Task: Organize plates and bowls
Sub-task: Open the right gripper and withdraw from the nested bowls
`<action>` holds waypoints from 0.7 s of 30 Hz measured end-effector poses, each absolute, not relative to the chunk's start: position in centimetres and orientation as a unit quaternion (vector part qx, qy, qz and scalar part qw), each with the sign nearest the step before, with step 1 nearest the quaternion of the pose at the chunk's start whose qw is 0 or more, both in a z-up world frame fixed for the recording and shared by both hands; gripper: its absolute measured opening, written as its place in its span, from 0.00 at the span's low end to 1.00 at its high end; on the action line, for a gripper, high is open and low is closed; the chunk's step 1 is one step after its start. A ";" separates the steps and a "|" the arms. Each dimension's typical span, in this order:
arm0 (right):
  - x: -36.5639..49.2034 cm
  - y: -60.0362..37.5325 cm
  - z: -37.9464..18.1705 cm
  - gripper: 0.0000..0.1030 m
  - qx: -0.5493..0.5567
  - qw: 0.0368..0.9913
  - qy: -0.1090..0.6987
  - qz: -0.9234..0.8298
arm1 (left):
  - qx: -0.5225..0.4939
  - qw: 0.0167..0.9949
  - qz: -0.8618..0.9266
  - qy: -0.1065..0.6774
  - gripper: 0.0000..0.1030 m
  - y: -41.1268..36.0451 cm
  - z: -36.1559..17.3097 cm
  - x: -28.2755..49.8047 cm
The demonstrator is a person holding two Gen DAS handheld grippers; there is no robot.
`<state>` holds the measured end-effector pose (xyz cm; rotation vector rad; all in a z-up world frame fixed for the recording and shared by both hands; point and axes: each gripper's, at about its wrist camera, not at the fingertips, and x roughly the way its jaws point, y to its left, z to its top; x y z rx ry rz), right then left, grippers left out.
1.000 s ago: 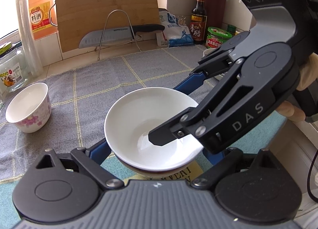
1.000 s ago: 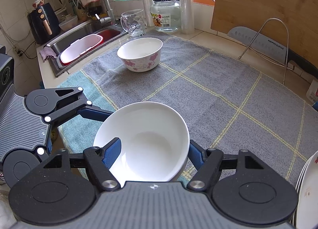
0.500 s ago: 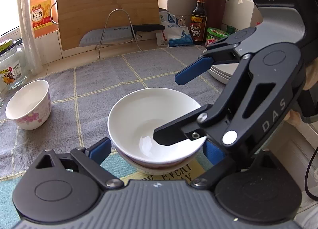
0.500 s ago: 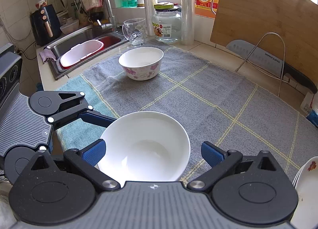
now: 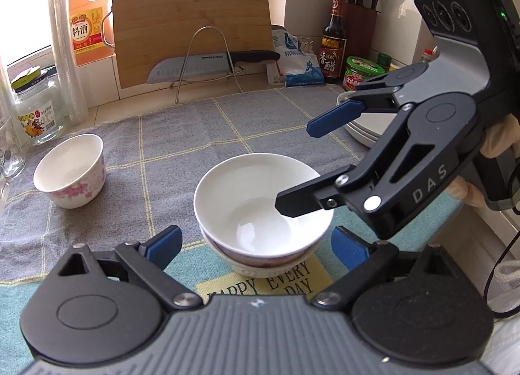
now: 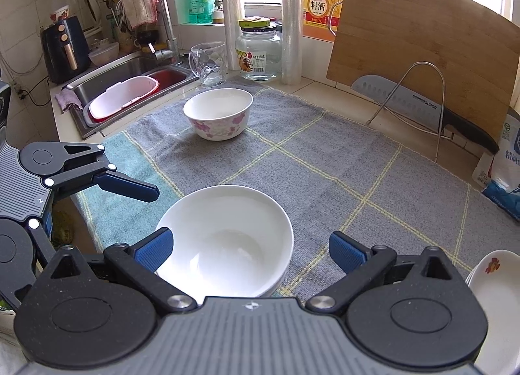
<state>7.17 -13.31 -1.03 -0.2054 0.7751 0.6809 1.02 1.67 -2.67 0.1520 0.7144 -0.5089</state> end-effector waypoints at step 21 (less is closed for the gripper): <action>10.8 -10.0 0.6 1.00 -0.125 0.864 0.325 0.365 | 0.039 0.932 -0.120 0.339 0.95 9.3 -1.6 6.3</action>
